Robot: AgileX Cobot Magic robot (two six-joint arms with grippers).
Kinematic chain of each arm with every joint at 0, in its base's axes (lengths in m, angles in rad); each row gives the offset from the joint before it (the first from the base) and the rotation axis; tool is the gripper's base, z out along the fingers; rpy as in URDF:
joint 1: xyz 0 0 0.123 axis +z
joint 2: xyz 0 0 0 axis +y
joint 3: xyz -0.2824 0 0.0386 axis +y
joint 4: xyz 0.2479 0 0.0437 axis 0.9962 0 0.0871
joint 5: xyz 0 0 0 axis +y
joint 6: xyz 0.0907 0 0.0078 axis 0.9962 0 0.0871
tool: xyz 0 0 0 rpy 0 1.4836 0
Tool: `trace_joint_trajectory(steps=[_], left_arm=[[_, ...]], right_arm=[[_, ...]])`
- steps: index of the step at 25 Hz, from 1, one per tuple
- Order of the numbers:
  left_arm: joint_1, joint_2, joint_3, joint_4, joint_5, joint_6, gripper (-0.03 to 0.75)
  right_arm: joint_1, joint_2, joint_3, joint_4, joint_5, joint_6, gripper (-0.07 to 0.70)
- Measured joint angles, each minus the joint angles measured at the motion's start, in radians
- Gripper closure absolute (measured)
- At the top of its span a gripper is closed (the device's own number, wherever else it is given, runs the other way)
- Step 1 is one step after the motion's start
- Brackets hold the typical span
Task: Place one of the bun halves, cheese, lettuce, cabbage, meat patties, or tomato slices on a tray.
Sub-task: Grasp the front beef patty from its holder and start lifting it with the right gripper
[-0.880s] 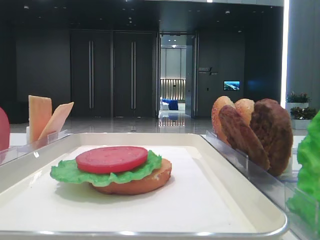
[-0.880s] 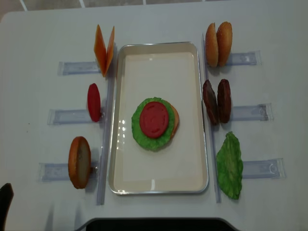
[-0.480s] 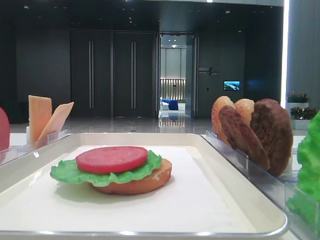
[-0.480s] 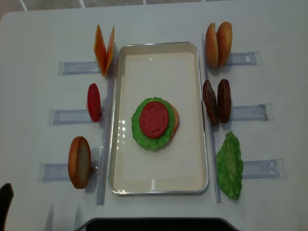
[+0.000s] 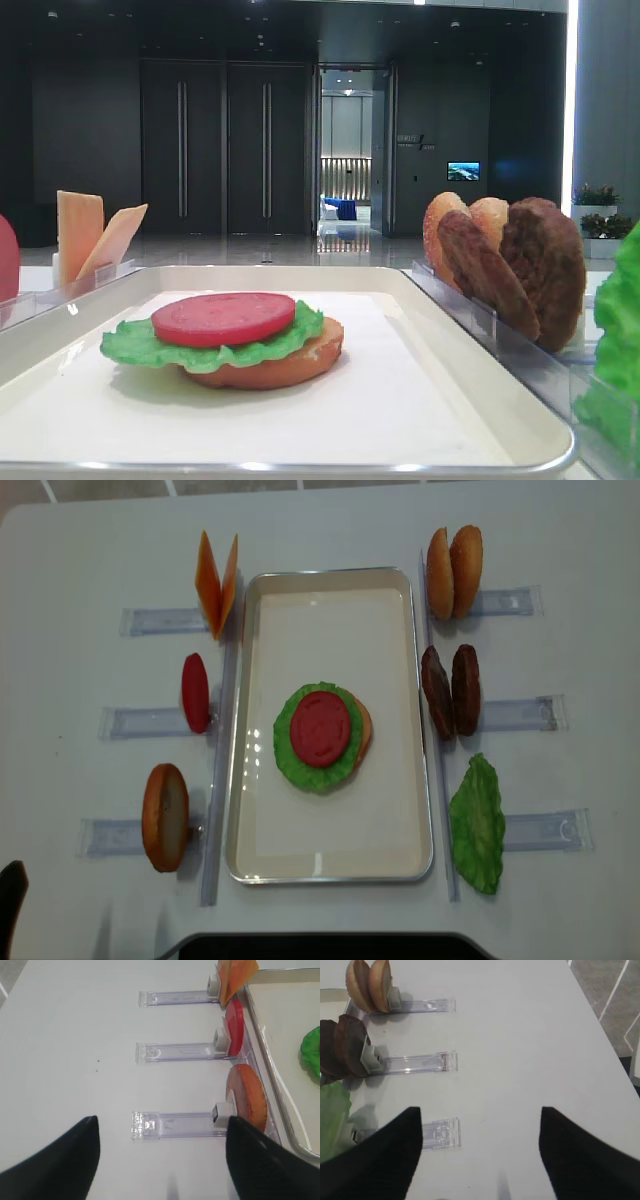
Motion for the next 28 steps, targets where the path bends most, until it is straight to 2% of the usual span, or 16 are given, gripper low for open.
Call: trace_joint_trajectory(steps=[8,11,15,18,20,23,25,28], left_arm=[[0.0,0.0,0.0,0.0,0.0,0.0,0.118],[0.0,0.0,0.0,0.0,0.0,0.0,0.118],[0.0,0.0,0.0,0.0,0.0,0.0,0.118],[0.0,0.0,0.0,0.0,0.0,0.0,0.118],[0.0,0.0,0.0,0.0,0.0,0.0,0.118],[0.0,0.0,0.0,0.0,0.0,0.0,0.118],[0.0,0.0,0.0,-0.001,0.0,0.0,0.118],[0.0,0.0,0.0,-0.001,0.0,0.0,0.118]], right_arm=[[0.0,0.0,0.0,0.0,0.0,0.002,0.16],[0.0,0.04,-0.005,-0.009,-0.007,0.033,0.16],[0.0,0.328,-0.074,-0.009,-0.082,0.057,0.16],[0.0,0.625,-0.198,-0.009,-0.114,0.056,0.16],[0.0,0.851,-0.314,-0.009,-0.094,0.038,0.16],[0.0,1.116,-0.477,-0.009,-0.03,0.025,0.16],[0.0,1.241,-0.566,-0.009,0.008,0.018,0.16],[0.0,1.389,-0.665,-0.009,0.028,0.016,0.16]])
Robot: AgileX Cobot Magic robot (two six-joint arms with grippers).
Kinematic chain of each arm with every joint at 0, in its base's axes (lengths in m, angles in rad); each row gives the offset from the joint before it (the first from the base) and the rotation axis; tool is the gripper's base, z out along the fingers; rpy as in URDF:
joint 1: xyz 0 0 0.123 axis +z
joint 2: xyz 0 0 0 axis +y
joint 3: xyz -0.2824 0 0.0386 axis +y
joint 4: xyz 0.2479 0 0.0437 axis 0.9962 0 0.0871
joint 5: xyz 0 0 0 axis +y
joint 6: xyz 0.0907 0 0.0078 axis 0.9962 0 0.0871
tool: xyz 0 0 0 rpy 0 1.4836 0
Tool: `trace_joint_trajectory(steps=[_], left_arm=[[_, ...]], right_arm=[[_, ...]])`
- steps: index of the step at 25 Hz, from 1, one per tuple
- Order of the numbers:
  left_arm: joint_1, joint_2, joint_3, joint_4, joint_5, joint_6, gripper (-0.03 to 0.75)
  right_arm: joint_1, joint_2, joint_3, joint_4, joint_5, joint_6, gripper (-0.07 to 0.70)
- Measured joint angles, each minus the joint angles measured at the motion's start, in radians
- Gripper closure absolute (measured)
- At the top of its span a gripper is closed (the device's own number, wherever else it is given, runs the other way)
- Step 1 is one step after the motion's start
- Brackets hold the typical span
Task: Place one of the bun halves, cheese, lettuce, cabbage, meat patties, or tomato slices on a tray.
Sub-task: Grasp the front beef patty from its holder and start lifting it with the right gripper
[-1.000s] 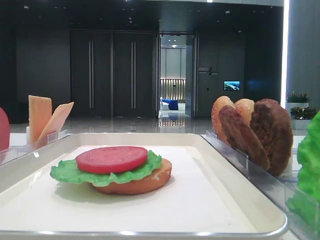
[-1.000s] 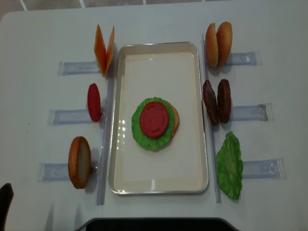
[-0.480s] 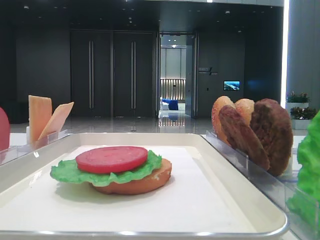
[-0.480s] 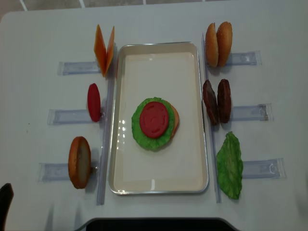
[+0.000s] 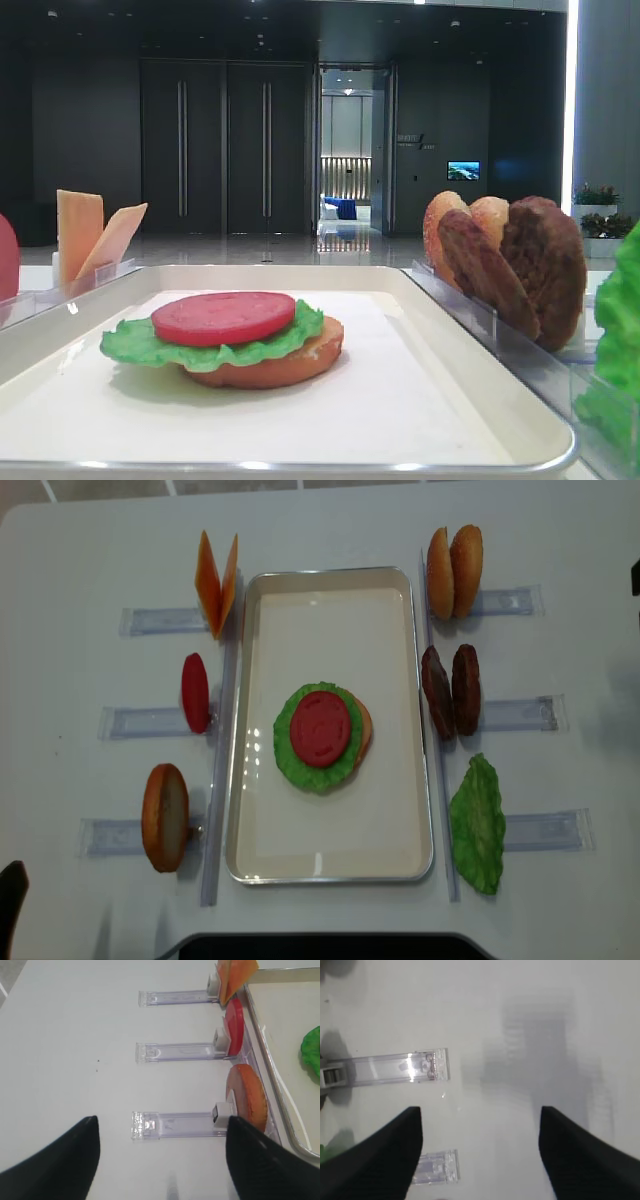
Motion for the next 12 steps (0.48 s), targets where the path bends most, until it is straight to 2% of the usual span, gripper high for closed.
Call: trace_joint_trajectory(steps=[5,7,9,12], left_arm=[[0.0,0.0,0.0,0.0,0.0,0.0,0.118],[0.0,0.0,0.0,0.0,0.0,0.0,0.118],[0.0,0.0,0.0,0.0,0.0,0.0,0.118],[0.0,0.0,0.0,0.0,0.0,0.0,0.118]], right_arm=[[0.004,0.125,-0.104,0.004,0.024,0.009,0.16],[0.03,0.148,-0.122,0.004,0.038,0.026,0.166],[0.088,0.153,-0.128,0.0,0.045,0.064,0.17],[0.231,0.157,-0.137,-0.019,0.045,0.146,0.176]])
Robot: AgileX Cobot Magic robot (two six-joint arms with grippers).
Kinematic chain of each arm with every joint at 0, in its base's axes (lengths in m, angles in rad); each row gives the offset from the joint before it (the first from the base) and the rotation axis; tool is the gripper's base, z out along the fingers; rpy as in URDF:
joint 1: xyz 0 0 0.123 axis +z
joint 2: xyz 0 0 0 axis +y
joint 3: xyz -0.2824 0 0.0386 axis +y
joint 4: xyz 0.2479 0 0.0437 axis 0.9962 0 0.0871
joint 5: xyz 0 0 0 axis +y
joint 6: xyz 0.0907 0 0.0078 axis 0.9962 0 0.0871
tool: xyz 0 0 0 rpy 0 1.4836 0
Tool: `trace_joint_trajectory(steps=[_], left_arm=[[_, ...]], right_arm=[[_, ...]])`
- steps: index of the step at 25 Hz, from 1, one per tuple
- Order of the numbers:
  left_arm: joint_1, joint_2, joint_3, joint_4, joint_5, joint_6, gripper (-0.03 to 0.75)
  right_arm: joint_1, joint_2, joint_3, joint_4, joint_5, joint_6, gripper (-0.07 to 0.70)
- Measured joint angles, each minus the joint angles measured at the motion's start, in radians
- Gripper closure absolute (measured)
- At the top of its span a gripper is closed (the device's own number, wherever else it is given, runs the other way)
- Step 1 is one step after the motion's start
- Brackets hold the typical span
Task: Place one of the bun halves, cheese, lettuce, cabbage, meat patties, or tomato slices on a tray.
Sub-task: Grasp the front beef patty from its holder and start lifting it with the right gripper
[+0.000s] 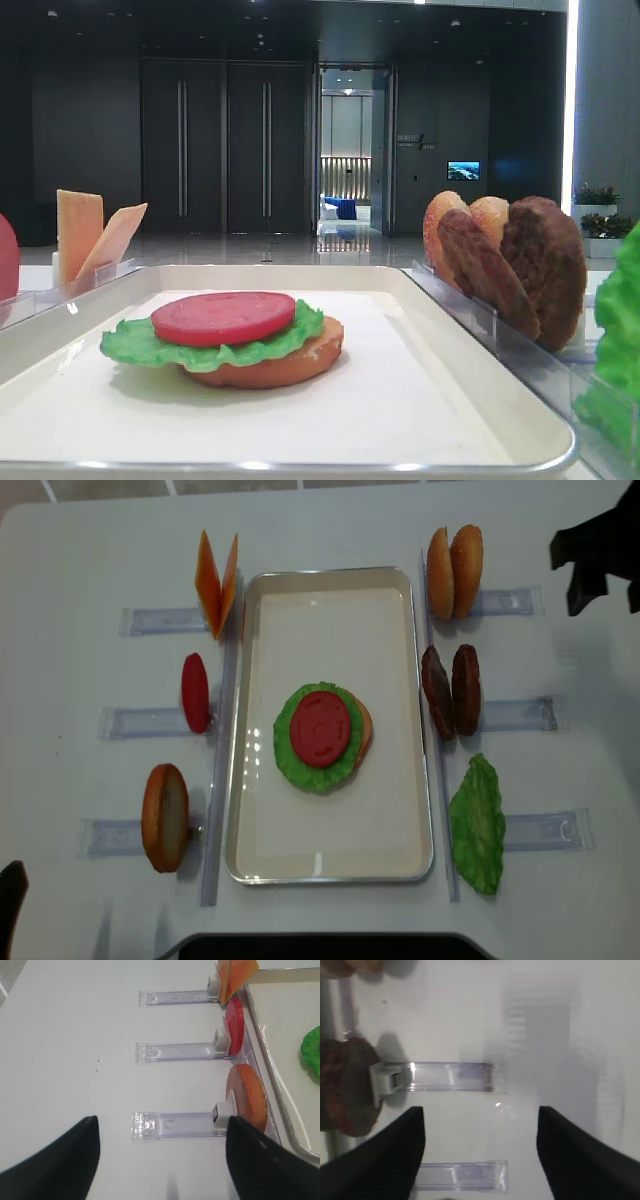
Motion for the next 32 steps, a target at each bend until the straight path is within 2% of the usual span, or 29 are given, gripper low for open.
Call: trace_joint_trajectory(steps=[3,6,9,12,19,32], left_arm=[[0.0,0.0,0.0,0.0,0.0,0.0,0.118],[0.0,0.0,0.0,0.0,0.0,0.0,0.118],[0.0,0.0,0.0,0.0,0.0,0.0,0.118],[0.0,0.0,0.0,0.0,0.0,0.0,0.118],[0.0,0.0,0.0,0.0,0.0,0.0,0.118],[0.0,0.0,0.0,0.0,0.0,0.0,0.118]], right_arm=[[0.166,0.021,-0.035,-0.032,0.0,0.091,0.176],[0.296,0.056,-0.095,-0.046,0.0,0.165,0.176],[0.386,0.106,-0.158,-0.049,-0.001,0.226,0.176],[0.441,0.159,-0.192,-0.049,-0.001,0.288,0.176],[0.472,0.278,-0.195,-0.052,-0.005,0.392,0.176],[0.474,0.377,-0.195,-0.083,-0.016,0.402,0.176]])
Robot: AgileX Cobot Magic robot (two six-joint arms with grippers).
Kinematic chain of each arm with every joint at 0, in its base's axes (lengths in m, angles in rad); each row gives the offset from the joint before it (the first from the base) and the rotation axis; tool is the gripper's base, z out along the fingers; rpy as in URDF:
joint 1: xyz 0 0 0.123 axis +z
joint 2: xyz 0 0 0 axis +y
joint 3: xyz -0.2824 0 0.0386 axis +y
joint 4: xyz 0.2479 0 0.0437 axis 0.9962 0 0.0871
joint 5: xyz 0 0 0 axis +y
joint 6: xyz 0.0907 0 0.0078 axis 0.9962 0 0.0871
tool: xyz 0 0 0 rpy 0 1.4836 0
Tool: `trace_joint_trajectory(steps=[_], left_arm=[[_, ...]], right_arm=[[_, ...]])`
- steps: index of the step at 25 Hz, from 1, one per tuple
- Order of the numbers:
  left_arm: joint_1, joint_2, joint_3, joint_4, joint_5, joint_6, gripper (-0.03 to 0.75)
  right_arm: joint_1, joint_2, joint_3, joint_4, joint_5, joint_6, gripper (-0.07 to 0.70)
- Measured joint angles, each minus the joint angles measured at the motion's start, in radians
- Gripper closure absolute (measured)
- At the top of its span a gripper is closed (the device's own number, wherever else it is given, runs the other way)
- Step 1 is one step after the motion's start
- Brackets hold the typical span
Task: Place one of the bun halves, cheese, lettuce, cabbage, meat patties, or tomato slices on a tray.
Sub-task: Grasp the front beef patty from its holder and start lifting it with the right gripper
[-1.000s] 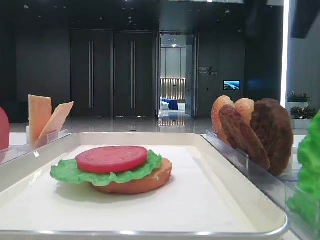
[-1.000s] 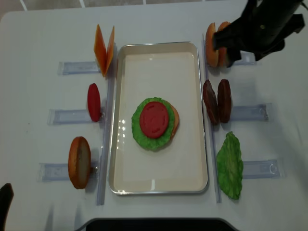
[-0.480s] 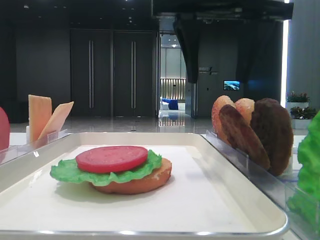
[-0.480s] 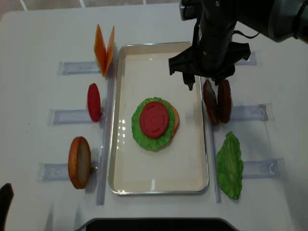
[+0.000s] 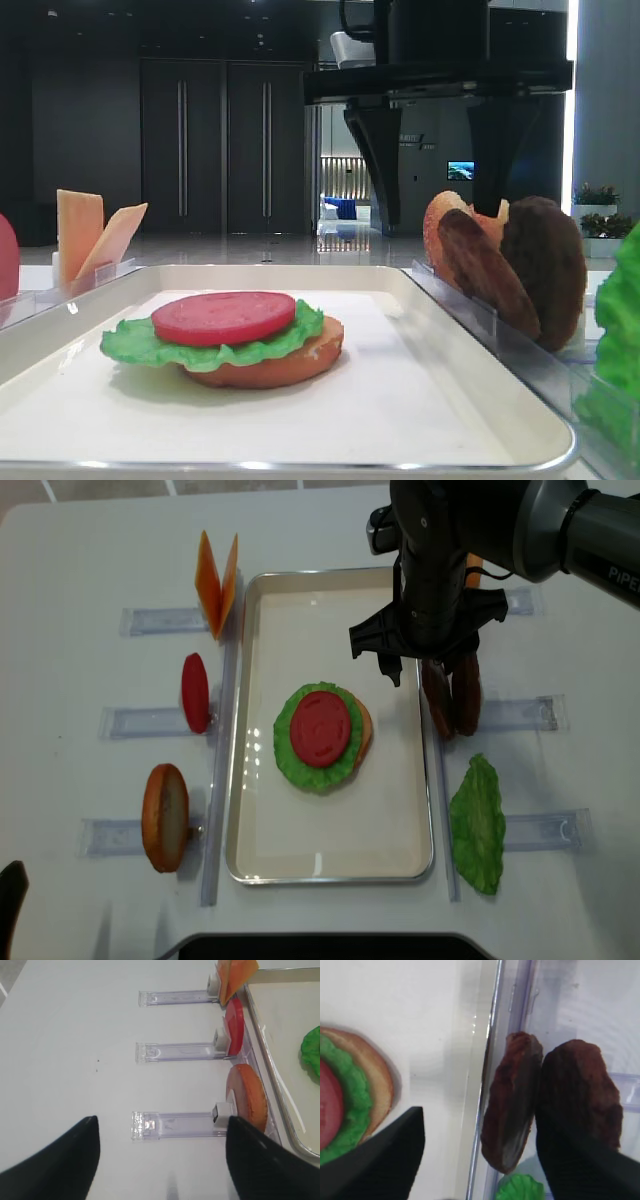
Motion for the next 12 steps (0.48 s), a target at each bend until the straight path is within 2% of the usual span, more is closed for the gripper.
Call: trace_joint_trajectory(steps=[4,8,12], left_arm=[[0.0,0.0,0.0,0.0,0.0,0.0,0.118],[0.0,0.0,0.0,0.0,0.0,0.0,0.118],[0.0,0.0,0.0,0.0,0.0,0.0,0.118]], right_arm=[[0.0,0.017,0.0,-0.014,-0.001,0.002,0.201],[0.0,0.029,0.0,-0.039,-0.001,0.01,0.266],[0.0,0.03,0.0,-0.069,0.002,0.023,0.42]])
